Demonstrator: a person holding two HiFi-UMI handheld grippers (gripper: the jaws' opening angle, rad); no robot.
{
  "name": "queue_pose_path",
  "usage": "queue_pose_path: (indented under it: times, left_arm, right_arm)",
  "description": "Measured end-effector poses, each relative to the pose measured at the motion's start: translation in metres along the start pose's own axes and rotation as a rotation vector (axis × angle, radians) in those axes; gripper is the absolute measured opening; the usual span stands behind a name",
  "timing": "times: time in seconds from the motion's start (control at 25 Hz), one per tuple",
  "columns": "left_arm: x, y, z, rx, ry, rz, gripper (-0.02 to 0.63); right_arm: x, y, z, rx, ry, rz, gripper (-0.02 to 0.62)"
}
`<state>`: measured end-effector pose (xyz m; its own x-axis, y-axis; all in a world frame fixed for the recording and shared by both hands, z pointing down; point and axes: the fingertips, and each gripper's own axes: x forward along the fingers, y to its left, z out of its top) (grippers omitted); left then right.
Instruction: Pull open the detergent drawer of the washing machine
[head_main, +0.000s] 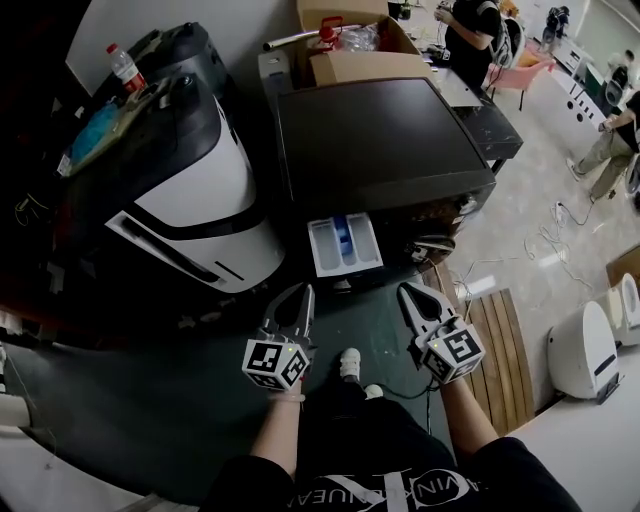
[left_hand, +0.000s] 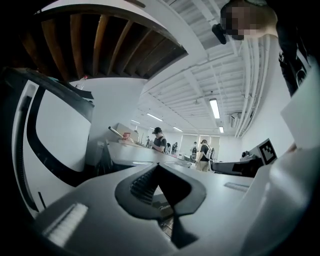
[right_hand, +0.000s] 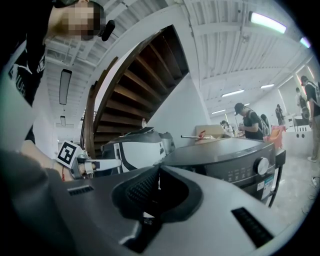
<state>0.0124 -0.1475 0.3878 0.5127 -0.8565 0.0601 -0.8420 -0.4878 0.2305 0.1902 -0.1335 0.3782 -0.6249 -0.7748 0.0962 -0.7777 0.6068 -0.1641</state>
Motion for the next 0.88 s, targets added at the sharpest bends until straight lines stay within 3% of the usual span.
queue_pose_path:
  times: [0.4, 0.88]
  left_arm:
    - [0.002, -0.003, 0.045, 0.049, -0.052, 0.003, 0.009]
    - [-0.001, 0.005, 0.073, 0.122, -0.080, 0.049, 0.009]
  right_arm:
    - [0.012, 0.004, 0.038, -0.013, -0.059, 0.017, 0.014]
    - [0.019, 0.001, 0.064, -0.041, -0.107, 0.012, 0.014]
